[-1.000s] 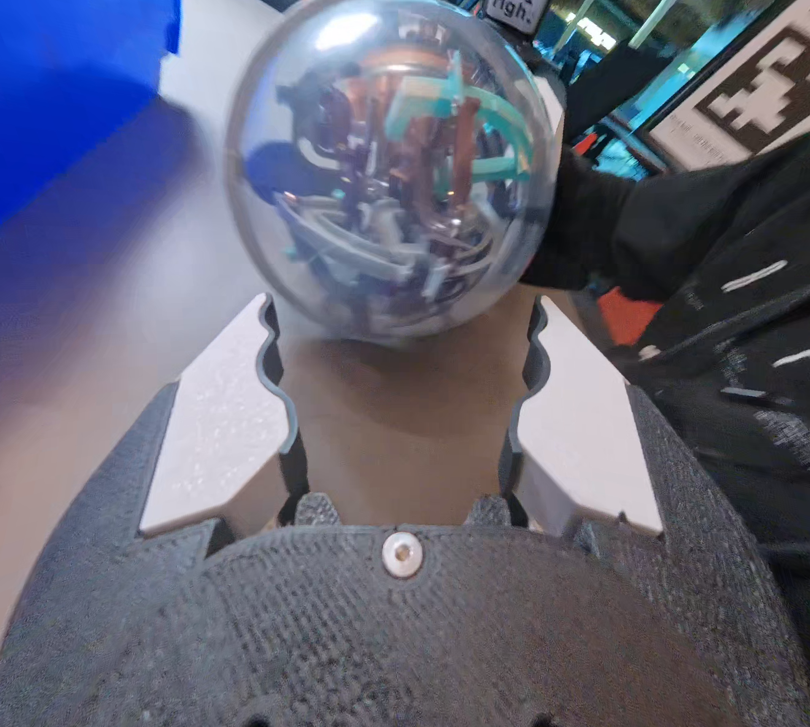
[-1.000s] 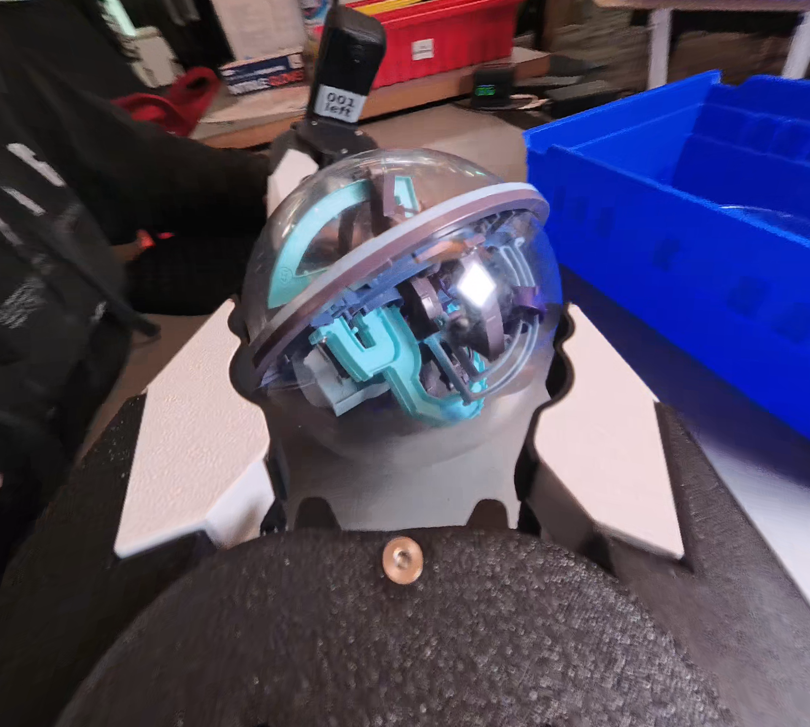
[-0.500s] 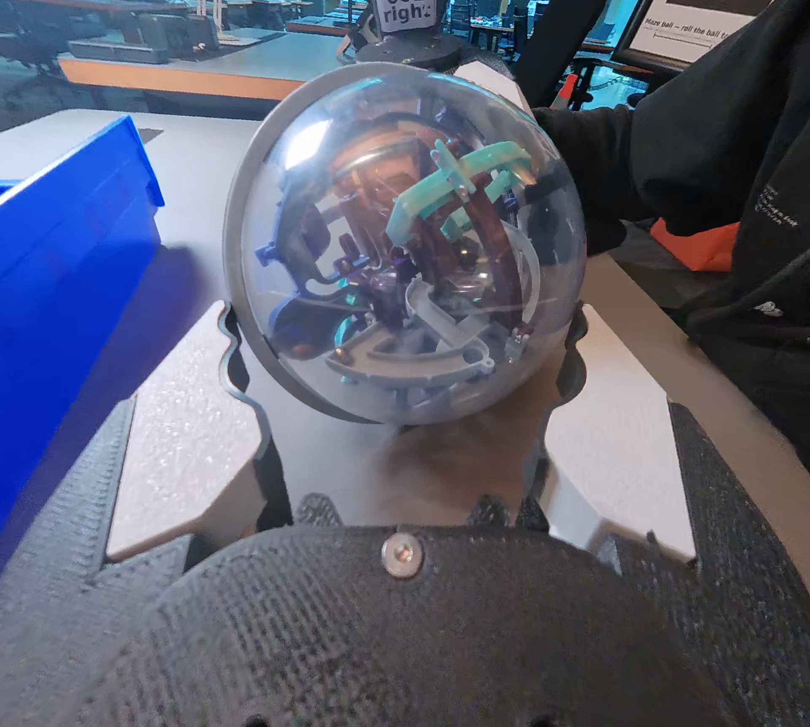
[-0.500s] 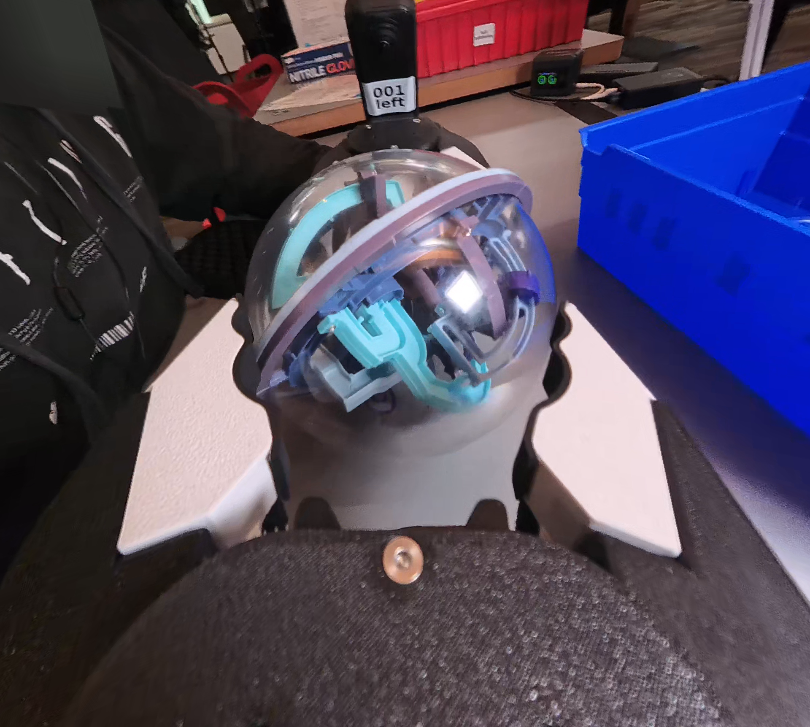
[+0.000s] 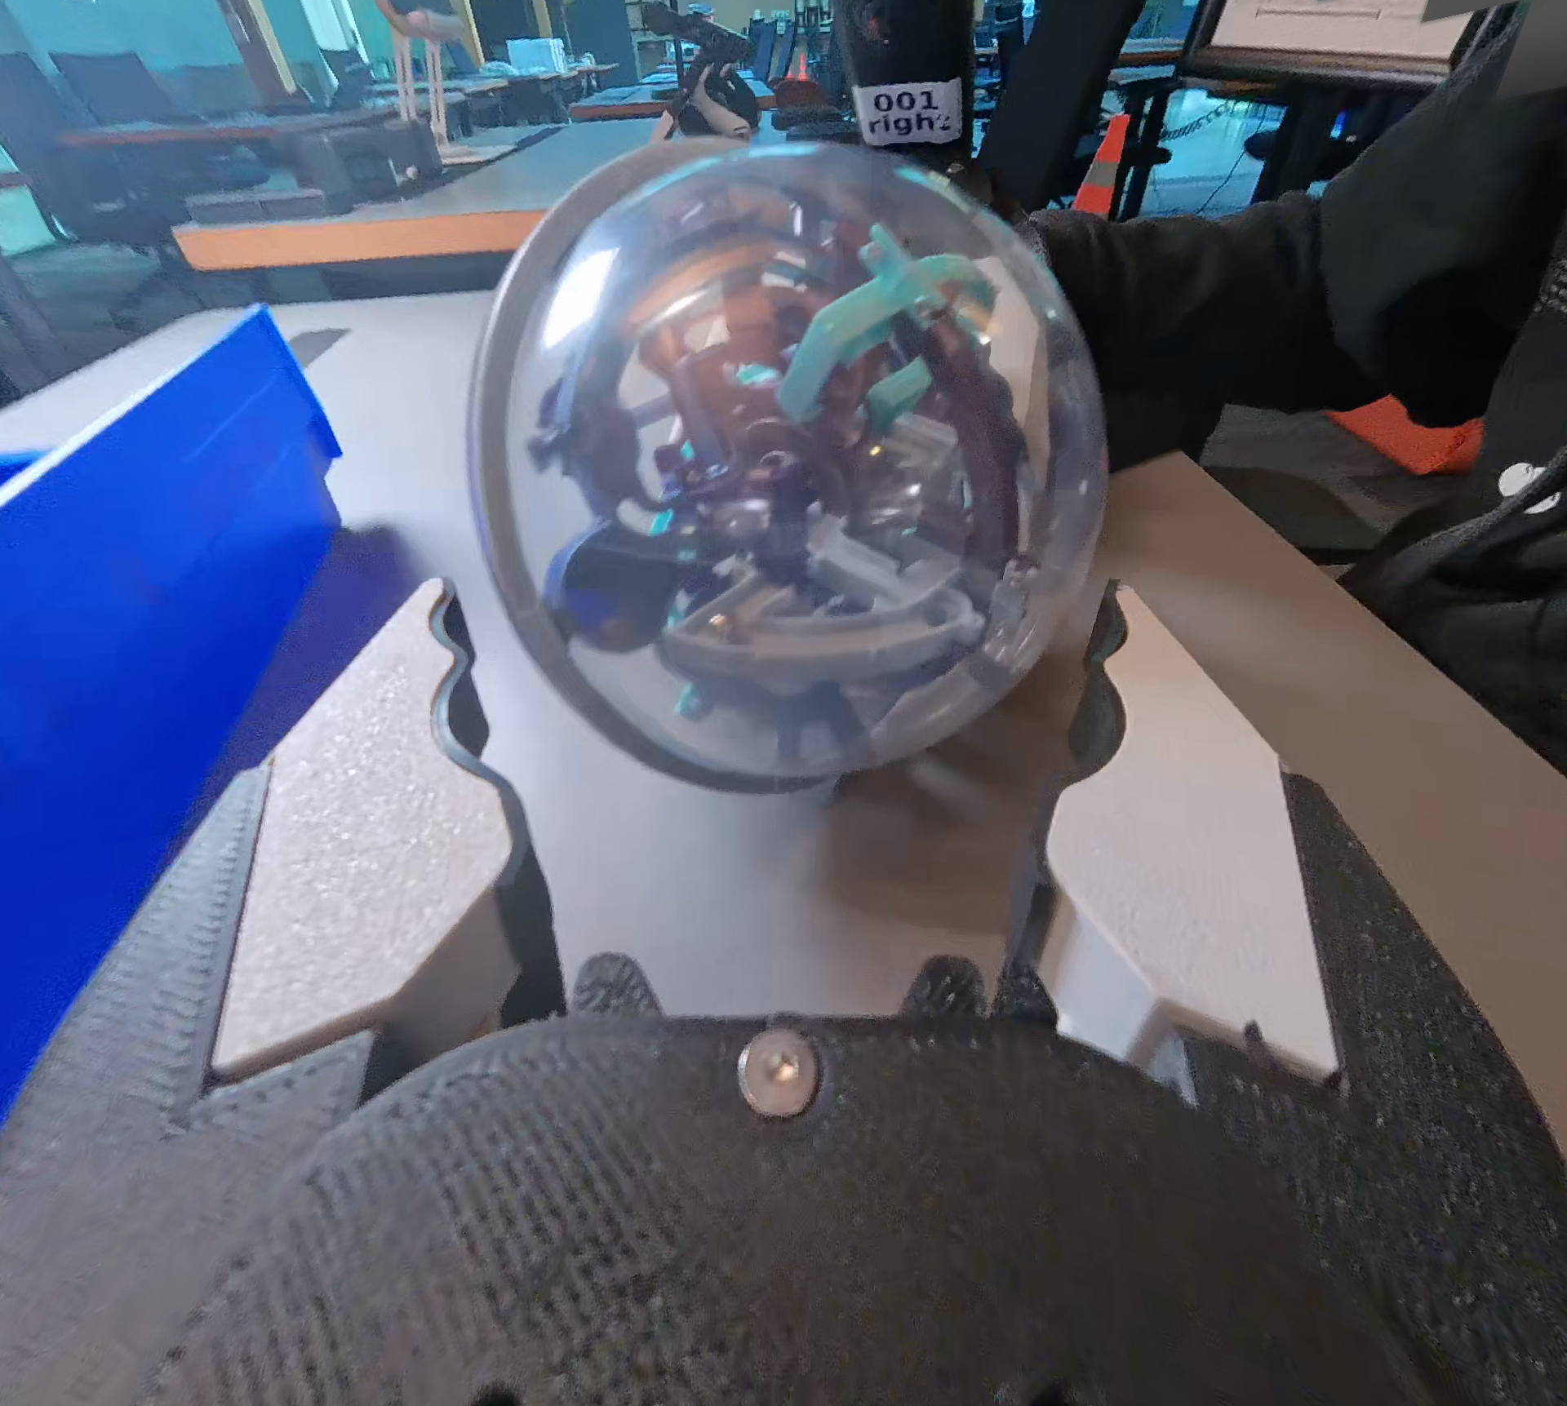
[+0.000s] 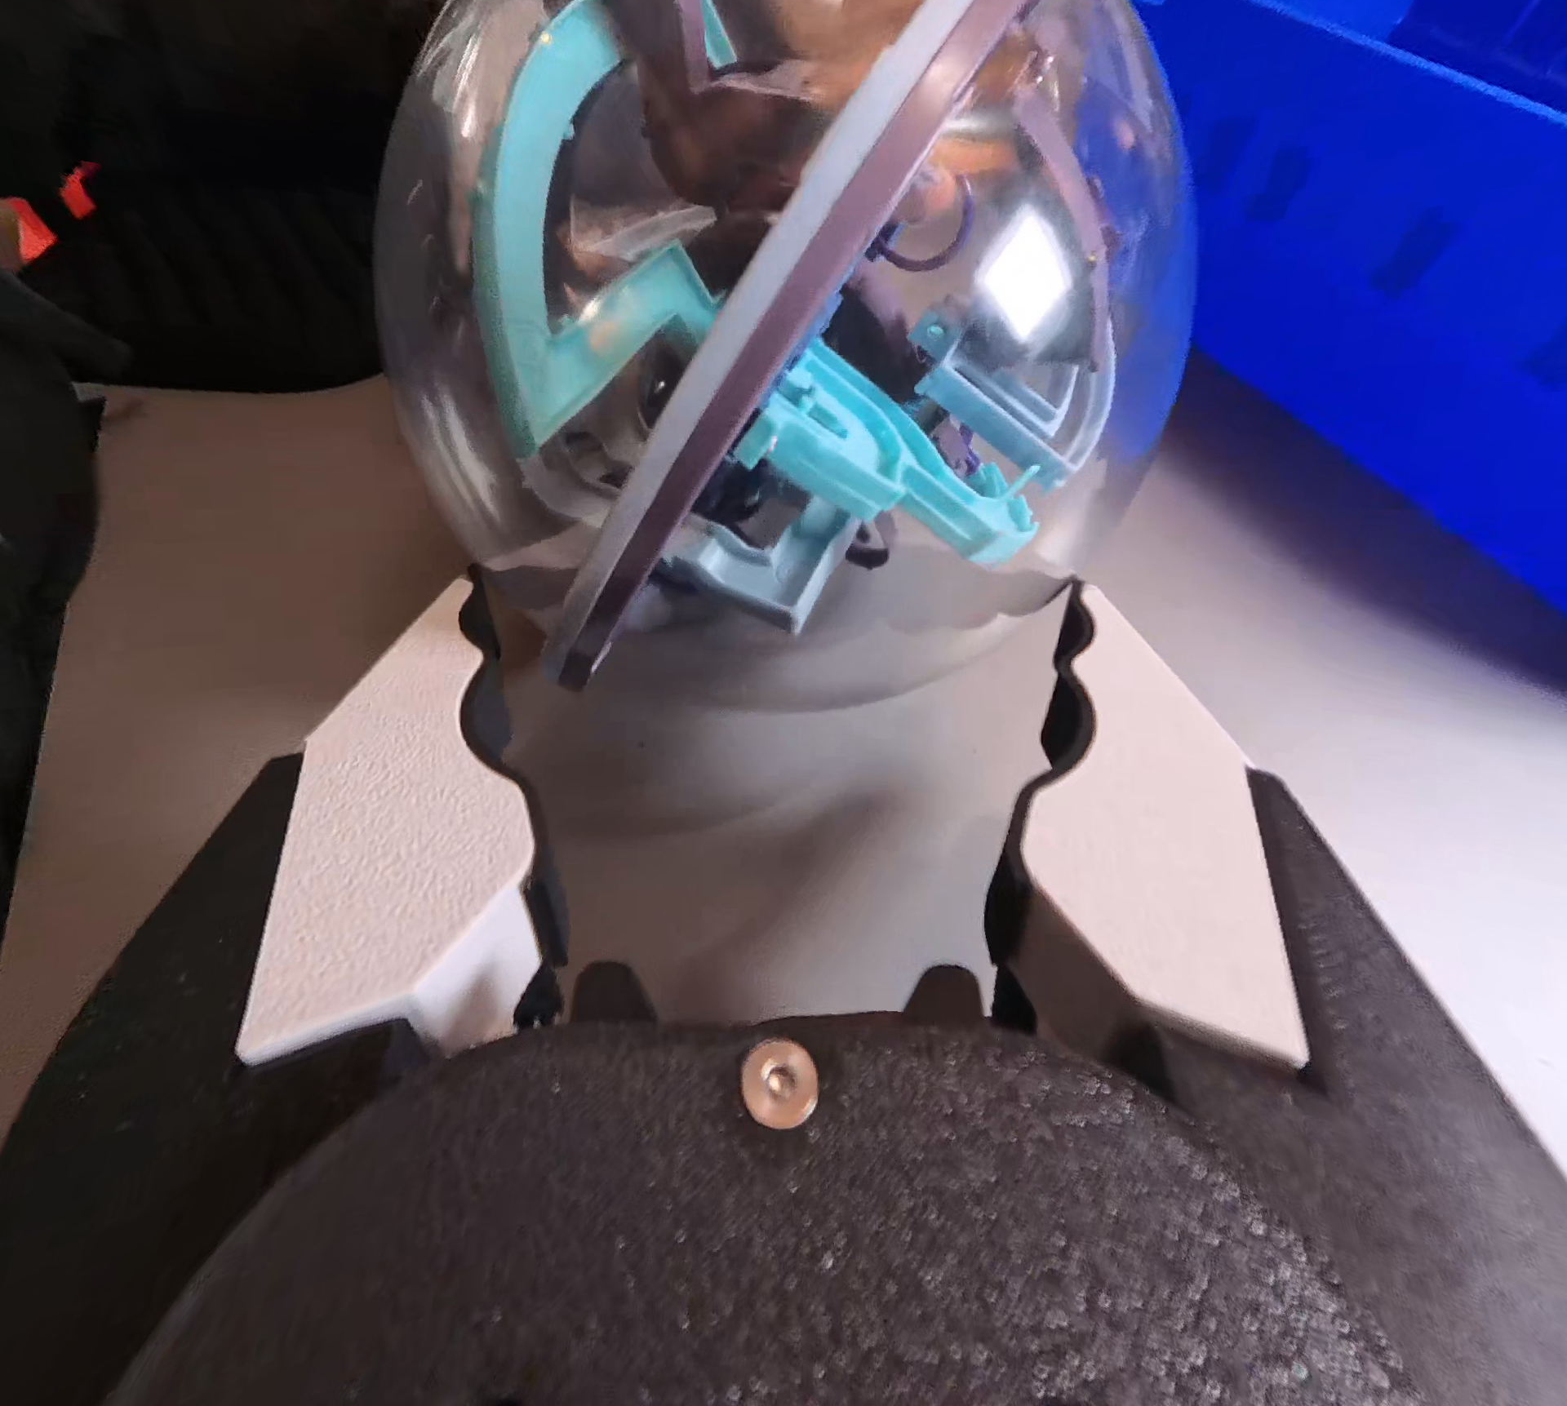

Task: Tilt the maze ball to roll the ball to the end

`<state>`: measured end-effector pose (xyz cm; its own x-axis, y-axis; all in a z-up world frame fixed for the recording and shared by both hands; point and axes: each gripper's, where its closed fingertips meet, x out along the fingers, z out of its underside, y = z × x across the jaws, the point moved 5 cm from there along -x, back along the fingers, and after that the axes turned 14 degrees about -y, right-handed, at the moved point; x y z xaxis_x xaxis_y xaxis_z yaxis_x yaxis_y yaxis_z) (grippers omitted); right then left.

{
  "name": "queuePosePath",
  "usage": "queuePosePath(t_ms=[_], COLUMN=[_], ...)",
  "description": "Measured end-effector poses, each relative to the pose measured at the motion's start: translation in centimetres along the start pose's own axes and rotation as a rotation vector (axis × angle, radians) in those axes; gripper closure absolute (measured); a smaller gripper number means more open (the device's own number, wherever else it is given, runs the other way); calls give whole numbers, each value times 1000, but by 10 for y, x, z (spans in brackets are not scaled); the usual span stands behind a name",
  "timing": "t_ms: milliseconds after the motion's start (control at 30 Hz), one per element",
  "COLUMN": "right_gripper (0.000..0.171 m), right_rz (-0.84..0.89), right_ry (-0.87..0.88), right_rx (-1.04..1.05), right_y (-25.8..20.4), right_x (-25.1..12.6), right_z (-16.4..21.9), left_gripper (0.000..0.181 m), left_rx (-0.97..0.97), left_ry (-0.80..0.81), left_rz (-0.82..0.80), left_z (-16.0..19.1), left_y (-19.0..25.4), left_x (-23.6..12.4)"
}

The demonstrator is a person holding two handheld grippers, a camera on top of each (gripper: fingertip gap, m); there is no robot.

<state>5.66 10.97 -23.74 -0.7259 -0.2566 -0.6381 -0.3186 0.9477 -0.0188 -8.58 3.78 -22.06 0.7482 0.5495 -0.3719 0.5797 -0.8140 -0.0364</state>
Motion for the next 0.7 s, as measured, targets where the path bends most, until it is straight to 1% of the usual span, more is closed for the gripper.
queuePosePath(t_ms=[67,133,200,333,533,700], right_gripper=[45,45,45,47,39,33], right_rz=[-22,-38,-28,25,79,81], right_ry=[10,23,3,-32,-107,-84], right_rx=[2,15,31,54,57,68], right_y=[2,4,6,5,-3,-4], right_x=[-1,1,3,2,9,10], right_z=[1,1,2,6,4,1], left_gripper=[40,38,39,43,45,45], left_rx=[-61,-62,-62,-28,13,23], left_ry=[13,-56,-113,-134,-131,-134], left_rz=[20,35,85,25,-15,-40], left_z=[2,7,9,9,8,7], left_y=[-10,-13,-8,-6,-1,1], left_x=[-5,0,9,14,15,15])
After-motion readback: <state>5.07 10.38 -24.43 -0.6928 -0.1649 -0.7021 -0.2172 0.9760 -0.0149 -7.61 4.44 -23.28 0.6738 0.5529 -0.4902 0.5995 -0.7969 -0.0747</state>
